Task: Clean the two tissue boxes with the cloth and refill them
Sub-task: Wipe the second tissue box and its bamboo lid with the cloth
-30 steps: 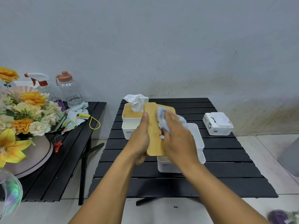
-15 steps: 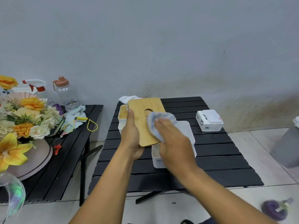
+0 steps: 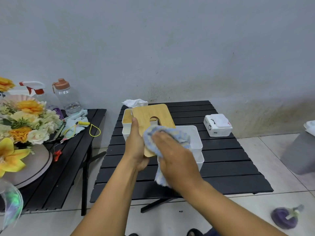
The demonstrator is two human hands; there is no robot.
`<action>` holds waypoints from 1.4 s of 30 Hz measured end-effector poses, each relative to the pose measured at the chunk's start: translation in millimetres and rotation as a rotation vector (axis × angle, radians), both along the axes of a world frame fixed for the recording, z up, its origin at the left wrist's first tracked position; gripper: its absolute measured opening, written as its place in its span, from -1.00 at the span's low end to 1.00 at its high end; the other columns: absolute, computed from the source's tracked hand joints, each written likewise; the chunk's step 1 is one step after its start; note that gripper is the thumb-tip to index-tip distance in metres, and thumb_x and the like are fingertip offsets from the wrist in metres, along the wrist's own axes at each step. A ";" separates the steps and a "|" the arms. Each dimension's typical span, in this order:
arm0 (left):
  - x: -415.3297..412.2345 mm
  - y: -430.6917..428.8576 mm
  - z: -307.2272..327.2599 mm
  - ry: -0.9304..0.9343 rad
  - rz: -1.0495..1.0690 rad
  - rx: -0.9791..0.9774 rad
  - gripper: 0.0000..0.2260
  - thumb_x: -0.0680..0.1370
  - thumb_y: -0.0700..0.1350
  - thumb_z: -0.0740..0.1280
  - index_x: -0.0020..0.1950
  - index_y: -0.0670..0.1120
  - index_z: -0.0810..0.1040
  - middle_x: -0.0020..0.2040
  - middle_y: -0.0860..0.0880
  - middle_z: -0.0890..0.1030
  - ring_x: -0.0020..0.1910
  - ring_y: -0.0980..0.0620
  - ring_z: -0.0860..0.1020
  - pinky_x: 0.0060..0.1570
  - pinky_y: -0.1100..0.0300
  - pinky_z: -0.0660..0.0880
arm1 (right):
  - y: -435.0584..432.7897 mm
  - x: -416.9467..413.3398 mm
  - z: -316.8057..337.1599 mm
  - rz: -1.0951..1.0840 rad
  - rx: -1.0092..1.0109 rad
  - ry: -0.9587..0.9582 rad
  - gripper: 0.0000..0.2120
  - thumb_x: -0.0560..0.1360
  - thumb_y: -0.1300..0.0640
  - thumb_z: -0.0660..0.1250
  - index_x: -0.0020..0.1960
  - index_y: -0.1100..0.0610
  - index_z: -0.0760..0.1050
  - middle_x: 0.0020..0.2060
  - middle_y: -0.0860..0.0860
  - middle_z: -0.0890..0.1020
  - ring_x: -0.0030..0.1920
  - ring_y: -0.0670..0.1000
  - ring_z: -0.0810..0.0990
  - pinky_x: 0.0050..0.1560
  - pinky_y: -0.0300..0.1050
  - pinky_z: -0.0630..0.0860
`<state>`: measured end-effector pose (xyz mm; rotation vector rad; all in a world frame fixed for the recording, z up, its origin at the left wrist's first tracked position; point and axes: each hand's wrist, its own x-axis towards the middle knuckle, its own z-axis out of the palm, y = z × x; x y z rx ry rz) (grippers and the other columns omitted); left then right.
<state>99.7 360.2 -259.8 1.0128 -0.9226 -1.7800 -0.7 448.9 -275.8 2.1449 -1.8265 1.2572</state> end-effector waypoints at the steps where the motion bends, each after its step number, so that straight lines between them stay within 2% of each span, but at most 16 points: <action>1: -0.2 1.5 -1.5 -0.008 -0.025 -0.025 -0.33 0.66 0.36 -0.03 0.31 -0.11 0.61 0.12 -0.17 0.74 0.09 -0.12 0.72 0.00 0.00 0.62 | -8.5 -7.1 5.3 -0.052 0.037 -0.088 -0.49 0.45 0.34 0.17 0.35 0.08 0.51 0.22 -0.08 0.59 0.18 -0.08 0.53 0.07 -0.18 0.52; 3: -2.2 5.2 -3.3 -0.050 -0.065 -0.067 -0.37 0.70 0.30 -0.06 0.29 -0.07 0.63 0.02 -0.15 0.75 -0.01 -0.10 0.73 -0.09 0.03 0.64 | -31.0 -20.4 13.4 -0.170 0.124 -0.195 -0.59 0.55 0.34 0.15 0.26 -0.01 0.53 0.05 -0.20 0.56 -0.03 -0.07 0.57 -0.04 -0.17 0.50; 6: -4.3 9.0 0.2 -0.090 -0.120 -0.087 -0.41 0.69 0.30 0.01 0.06 -0.04 0.71 -0.09 -0.14 0.72 -0.16 -0.07 0.70 -0.13 0.04 0.62 | -52.9 -25.3 27.8 -0.239 0.080 -0.241 -0.64 0.48 0.38 0.16 0.10 0.01 0.52 -0.17 -0.12 0.53 -0.28 0.05 0.50 -0.29 -0.11 0.38; 8: -5.6 7.6 0.3 -0.091 -0.145 -0.085 -0.47 0.69 0.29 0.06 0.15 0.00 0.71 0.05 -0.09 0.75 -0.04 -0.05 0.73 -0.09 0.04 0.62 | -52.6 -15.4 31.5 -0.159 0.097 -0.197 -0.55 0.50 0.37 0.17 0.28 0.01 0.52 0.09 -0.11 0.60 -0.08 0.06 0.55 -0.16 -0.13 0.39; 11: -3.1 2.9 0.6 -0.099 -0.128 -0.089 -0.51 0.69 0.29 0.08 0.27 0.04 0.68 0.14 -0.09 0.75 0.09 -0.03 0.73 -0.02 0.04 0.62 | -35.5 4.4 27.9 0.022 0.110 -0.102 -0.51 0.55 0.37 0.18 0.46 0.16 0.41 0.40 0.02 0.49 0.35 0.03 0.47 0.27 -0.19 0.37; 13: -0.4 0.7 0.4 -0.105 -0.128 -0.113 -0.49 0.72 0.23 0.06 0.18 0.00 0.73 0.11 -0.20 0.73 -0.02 0.00 0.74 -0.04 0.05 0.62 | -19.4 8.8 14.3 0.060 0.089 -0.038 -0.49 0.49 0.41 0.20 0.43 0.22 0.43 0.36 0.07 0.53 0.37 0.05 0.47 0.32 -0.12 0.43; 16: -0.2 1.8 -4.1 -0.089 -0.062 -0.054 -0.36 0.72 0.24 0.00 -0.16 -0.02 0.78 -0.18 -0.18 0.74 -0.30 0.14 0.70 -0.14 0.11 0.56 | -5.2 2.2 -12.9 0.043 0.007 0.092 -0.46 0.43 0.34 0.18 0.40 0.18 0.47 0.33 0.04 0.56 0.37 0.00 0.49 0.16 -0.11 0.58; 19: -7.4 4.9 -10.1 -0.100 -0.057 -0.064 -0.42 0.66 0.33 0.07 0.16 -0.05 0.73 0.03 -0.16 0.76 0.03 0.02 0.74 0.15 0.01 0.60 | -11.9 1.8 -16.5 -0.056 0.001 0.045 -0.48 0.46 0.26 0.14 0.41 0.17 0.47 0.37 0.04 0.54 0.39 -0.02 0.46 0.23 -0.16 0.51; 20: -10.5 7.6 -9.7 -0.122 -0.048 -0.066 -0.44 0.66 0.32 0.10 0.18 -0.05 0.71 0.03 -0.10 0.77 0.05 0.00 0.74 0.11 0.03 0.61 | -15.2 4.8 -12.7 -0.107 0.008 -0.004 -0.50 0.47 0.25 0.16 0.40 0.19 0.48 0.38 0.05 0.53 0.39 -0.02 0.47 0.26 -0.15 0.49; 23: -2.7 2.3 -12.8 -0.055 -0.063 -0.060 -0.54 0.72 0.20 0.12 -0.08 -0.06 0.65 -0.32 0.01 0.71 -0.34 0.13 0.69 -0.28 0.24 0.57 | -11.9 22.5 -4.2 -0.145 0.009 0.042 -0.50 0.47 0.18 0.11 0.35 0.27 0.52 0.33 0.11 0.57 0.36 0.05 0.52 0.35 -0.13 0.43; 26: 8.1 -6.6 -13.3 0.016 -0.012 0.013 -0.57 0.65 0.31 0.15 -0.08 -0.02 0.53 -0.45 0.09 0.65 -0.49 0.18 0.62 -0.25 0.16 0.51 | 6.1 28.5 -18.8 -0.002 0.018 0.162 -0.49 0.51 0.16 0.13 0.43 0.25 0.43 0.40 0.11 0.50 0.44 0.08 0.42 0.46 -0.09 0.33; 29: 7.7 -5.4 -17.9 0.055 -0.041 0.047 -0.43 0.52 0.38 0.25 0.18 -0.08 0.61 -0.12 -0.06 0.76 -0.18 0.06 0.73 -0.12 0.12 0.59 | -3.0 23.0 -23.0 -0.052 -0.010 0.167 -0.50 0.50 0.19 0.13 0.42 0.26 0.44 0.39 0.13 0.51 0.44 0.10 0.42 0.44 -0.03 0.36; 31: 5.2 -1.0 -20.1 0.041 -0.037 0.021 -0.49 0.61 0.30 0.23 0.30 -0.07 0.61 0.11 -0.10 0.75 0.04 0.01 0.73 -0.05 0.14 0.62 | -15.1 24.2 -14.9 -0.104 -0.007 0.098 -0.47 0.48 0.17 0.12 0.41 0.28 0.44 0.39 0.14 0.51 0.44 0.11 0.42 0.44 0.02 0.37; 34: 9.1 -0.7 -17.4 0.029 -0.013 -0.028 -0.61 0.73 0.14 0.16 0.05 -0.07 0.66 -0.18 -0.04 0.76 -0.21 0.07 0.74 -0.23 0.20 0.63 | -12.9 24.8 -9.5 0.009 0.099 0.069 -0.30 0.40 0.09 0.17 0.53 0.23 0.29 0.52 0.12 0.33 0.56 0.06 0.19 0.55 -0.02 0.16; 36: 10.4 -2.5 -15.0 0.053 -0.059 -0.003 -0.54 0.70 0.21 0.16 0.00 -0.09 0.69 -0.16 -0.09 0.75 -0.19 0.01 0.74 -0.12 0.10 0.60 | -7.5 18.6 -9.9 0.073 0.177 0.162 -0.19 0.34 0.10 0.21 0.58 0.19 0.16 0.57 0.10 0.21 0.59 0.08 0.08 0.55 0.05 0.13; 42: 12.0 -2.2 -3.8 -0.028 -0.162 -0.052 -0.31 0.62 0.41 -0.01 0.35 -0.04 0.62 0.21 -0.15 0.71 0.20 -0.10 0.69 0.09 -0.04 0.61 | -12.0 10.6 -7.6 0.046 0.004 -0.003 -0.28 0.36 0.37 0.27 0.51 0.10 0.31 0.42 0.01 0.44 0.35 0.04 0.48 0.21 -0.08 0.57</action>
